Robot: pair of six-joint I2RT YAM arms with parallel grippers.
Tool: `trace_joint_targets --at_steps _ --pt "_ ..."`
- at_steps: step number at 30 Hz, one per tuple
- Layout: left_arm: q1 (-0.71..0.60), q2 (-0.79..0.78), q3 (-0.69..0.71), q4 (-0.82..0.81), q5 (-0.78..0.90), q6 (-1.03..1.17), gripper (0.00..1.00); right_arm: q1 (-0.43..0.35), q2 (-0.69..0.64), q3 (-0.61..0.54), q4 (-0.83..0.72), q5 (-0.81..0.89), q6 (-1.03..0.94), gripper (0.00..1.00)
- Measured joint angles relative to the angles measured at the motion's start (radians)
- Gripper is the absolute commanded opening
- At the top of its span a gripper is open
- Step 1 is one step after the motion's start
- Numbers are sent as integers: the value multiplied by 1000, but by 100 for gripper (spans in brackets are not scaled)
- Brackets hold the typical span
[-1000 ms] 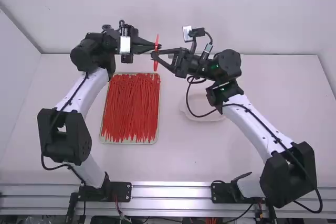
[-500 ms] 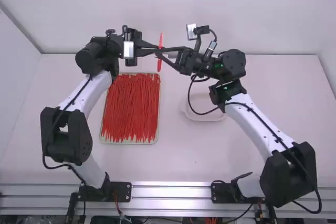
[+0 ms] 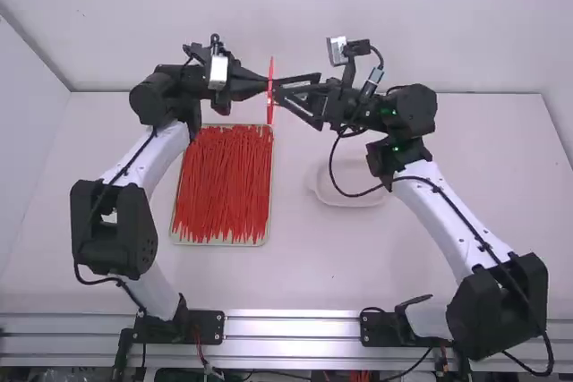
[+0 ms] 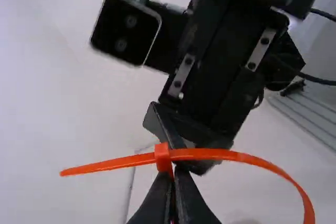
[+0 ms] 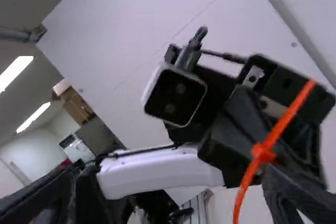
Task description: Fasten the cable tie
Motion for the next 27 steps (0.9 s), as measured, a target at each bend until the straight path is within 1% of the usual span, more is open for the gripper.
trace_joint_targets --at_steps 6,13,15,18,22,23,26,27 --pt "-17 -3 0 21 7 -130 2 -87 33 2 -26 29 51 98" --pt "-49 -3 0 14 26 -206 2 -86 40 2 -26 32 68 100" --pt "-63 -3 0 11 32 -213 2 -86 40 2 -25 32 76 96" --pt "-84 -3 0 10 37 -220 2 -86 40 2 -25 32 106 89" --pt "-109 -3 0 5 60 -219 2 -86 40 2 -22 31 135 75" --pt "-110 -3 0 3 60 -218 2 -86 40 2 -22 31 135 73" --pt "-117 -3 0 -43 61 -199 2 -86 40 2 -23 27 145 60" --pt "-117 -3 0 -71 60 -185 2 -86 40 2 -23 23 150 51"
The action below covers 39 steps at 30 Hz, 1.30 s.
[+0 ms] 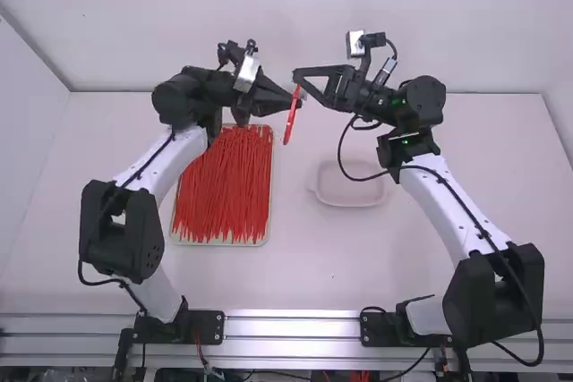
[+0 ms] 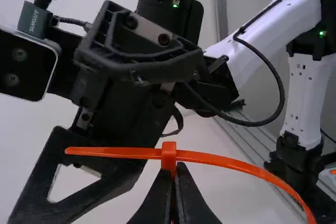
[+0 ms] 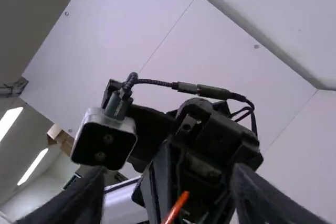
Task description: Fasten the cable tie
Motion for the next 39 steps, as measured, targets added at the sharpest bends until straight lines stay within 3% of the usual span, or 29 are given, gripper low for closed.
trace_joint_targets --at_steps 2,5,19,24,26,39 --pt "0 0 0 -53 0 26 2 0 0 0 0 -5 10 38" --pt "0 0 0 -129 0 73 2 0 0 0 -2 -11 19 29" --pt "0 0 0 -152 0 154 2 23 0 0 -3 -30 20 24" --pt "1 0 0 -153 -2 158 2 23 0 0 -6 -31 2 3" --pt "1 -1 0 -151 -3 160 2 22 0 -2 -11 -32 -10 0" --pt "0 -4 0 -247 -4 164 2 8 3 -3 -11 -41 -58 0"
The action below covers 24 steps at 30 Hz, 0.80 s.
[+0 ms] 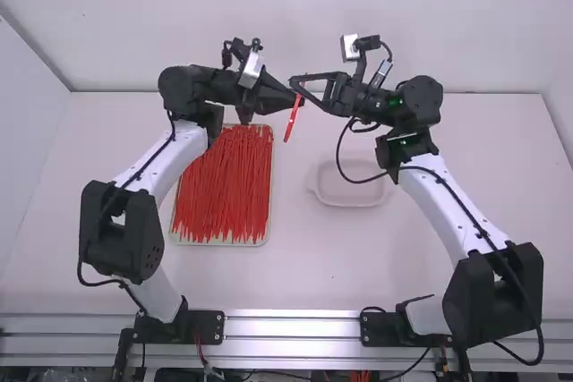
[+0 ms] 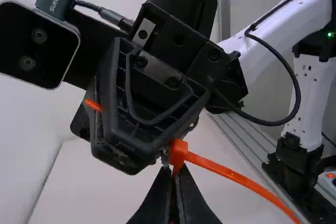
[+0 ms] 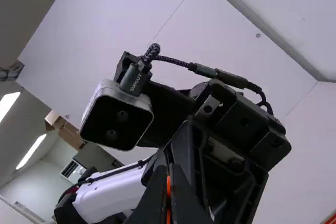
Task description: Fasten the cable tie
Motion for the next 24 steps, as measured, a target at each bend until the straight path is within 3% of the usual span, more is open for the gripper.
trace_joint_targets --at_steps 9,24 --pt "-21 -11 8 -134 -21 3 2 -31 15 -5 72 -11 12 0" --pt "-32 -25 -39 -117 -66 4 2 -33 15 14 37 -24 10 0"
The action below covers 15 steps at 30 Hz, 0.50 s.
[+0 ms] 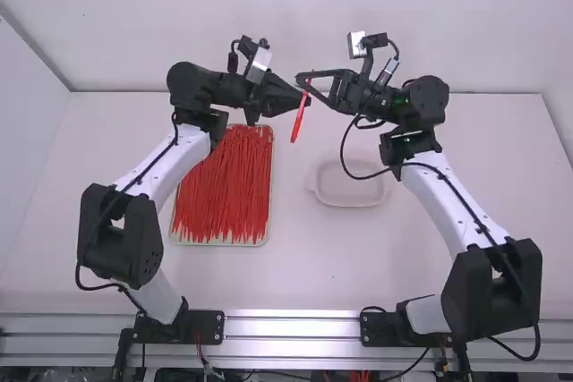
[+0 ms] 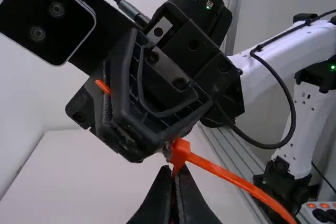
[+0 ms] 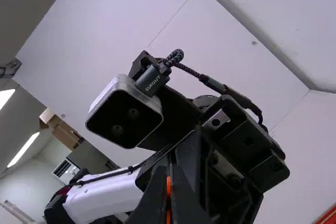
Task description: Fasten the cable tie
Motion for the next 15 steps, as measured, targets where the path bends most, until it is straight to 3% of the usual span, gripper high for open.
trace_joint_targets --at_steps 15 --pt "-3 -13 -156 159 -27 0 2 0 0 216 -264 -5 -114 0"
